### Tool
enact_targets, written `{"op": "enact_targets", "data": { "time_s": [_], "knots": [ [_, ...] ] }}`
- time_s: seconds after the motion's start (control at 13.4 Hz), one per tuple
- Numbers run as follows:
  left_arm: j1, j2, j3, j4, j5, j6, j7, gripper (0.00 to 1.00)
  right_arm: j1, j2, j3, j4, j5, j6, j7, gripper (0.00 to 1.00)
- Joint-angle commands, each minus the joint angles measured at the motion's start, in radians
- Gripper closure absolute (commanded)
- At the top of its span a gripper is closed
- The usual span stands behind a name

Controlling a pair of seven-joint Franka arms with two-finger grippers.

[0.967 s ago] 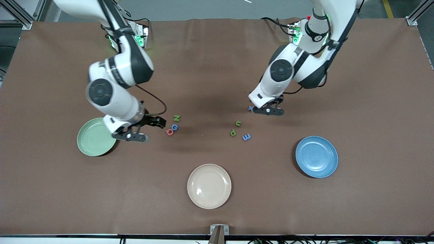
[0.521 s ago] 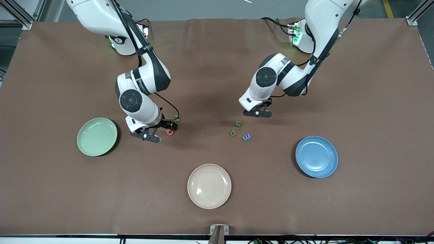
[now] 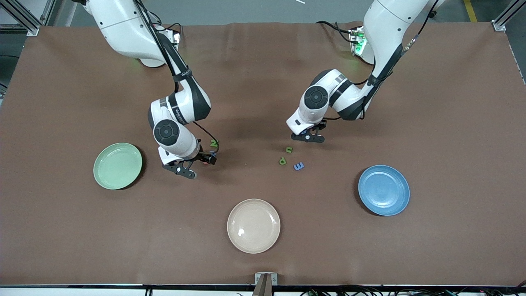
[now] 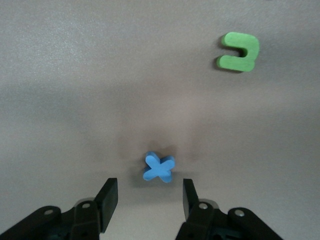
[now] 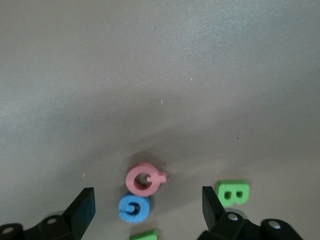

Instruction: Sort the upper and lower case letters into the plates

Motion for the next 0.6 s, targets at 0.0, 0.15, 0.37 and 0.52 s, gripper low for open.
{"op": "enact_targets", "data": {
  "time_s": [0.0,0.15,0.37,0.52],
  "knots": [
    [-0.001,0.009,-0.001,-0.002,0.027,0.013,-0.024,0.4,0.01,0.039,-0.003,-0.001,0.022,0.042,0.013,0.14],
    [0.001,0.015,0.004,0.006,0.03,0.013,-0.024,0.41,0.028,0.048,-0.005,-0.001,0.022,0.056,0.015,0.19],
    [-0.002,0.04,0.008,0.02,0.035,0.013,-0.024,0.44,0.025,0.053,-0.005,-0.001,0.022,0.061,0.017,0.29],
    [-0.001,0.04,0.01,0.023,0.035,0.013,-0.024,0.46,0.024,0.053,-0.005,-0.001,0.022,0.059,0.017,0.35]
  ]
}}
